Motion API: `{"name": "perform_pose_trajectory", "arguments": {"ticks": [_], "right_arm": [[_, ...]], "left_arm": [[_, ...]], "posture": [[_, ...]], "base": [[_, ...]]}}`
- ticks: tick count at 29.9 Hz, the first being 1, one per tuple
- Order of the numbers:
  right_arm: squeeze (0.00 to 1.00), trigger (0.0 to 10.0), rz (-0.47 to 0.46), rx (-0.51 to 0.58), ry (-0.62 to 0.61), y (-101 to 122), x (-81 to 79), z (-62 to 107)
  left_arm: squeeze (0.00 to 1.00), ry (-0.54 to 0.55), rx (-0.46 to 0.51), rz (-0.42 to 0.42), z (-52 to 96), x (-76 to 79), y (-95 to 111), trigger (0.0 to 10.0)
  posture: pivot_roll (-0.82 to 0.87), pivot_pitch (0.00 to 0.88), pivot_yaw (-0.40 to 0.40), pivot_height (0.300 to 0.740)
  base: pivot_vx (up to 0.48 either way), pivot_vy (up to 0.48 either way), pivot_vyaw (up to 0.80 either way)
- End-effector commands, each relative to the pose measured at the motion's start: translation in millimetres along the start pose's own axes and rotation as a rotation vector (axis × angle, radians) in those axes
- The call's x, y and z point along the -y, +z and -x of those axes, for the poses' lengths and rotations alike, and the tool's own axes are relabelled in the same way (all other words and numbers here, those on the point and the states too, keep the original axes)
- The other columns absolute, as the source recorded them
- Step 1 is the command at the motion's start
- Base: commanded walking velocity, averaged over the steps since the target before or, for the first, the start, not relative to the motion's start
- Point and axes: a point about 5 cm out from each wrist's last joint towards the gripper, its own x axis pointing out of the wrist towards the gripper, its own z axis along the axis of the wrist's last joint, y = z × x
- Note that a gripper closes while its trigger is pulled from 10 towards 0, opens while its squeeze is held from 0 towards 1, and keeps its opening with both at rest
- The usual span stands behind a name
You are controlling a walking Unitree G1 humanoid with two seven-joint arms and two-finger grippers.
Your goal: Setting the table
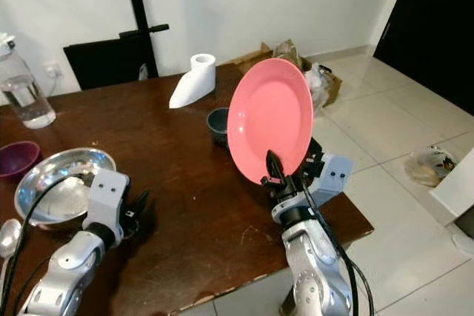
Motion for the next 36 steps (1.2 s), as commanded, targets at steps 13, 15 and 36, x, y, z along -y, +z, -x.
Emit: {"name": "perform_pose_trajectory", "arguments": {"ticks": [13,15,36], "right_arm": [[0.00,10.0,-0.209,-0.011,-0.301,-5.9,51.1,23.0],[0.00,10.0,-0.270,-0.012,-0.372,-8.2,65.0,26.4],[0.33,10.0,-0.278,-0.222,-0.246,-44.8,52.7,17.5]], "left_arm": [[0.00,-0.009,0.027,-0.041,-0.6,-3.3,5.5,10.0],[0.00,-0.014,0.028,-0.045,-0.8,-2.0,5.6,10.0],[0.00,-0.022,0.024,-0.048,0.1,1.0,4.3,10.0]], "posture": [[0.05,0.108,0.115,0.740],[0.05,0.108,0.115,0.740],[0.06,0.110,0.107,0.740]], "base": [[0.000,0.000,0.00],[0.000,0.000,0.00],[0.000,0.000,0.00]]}}
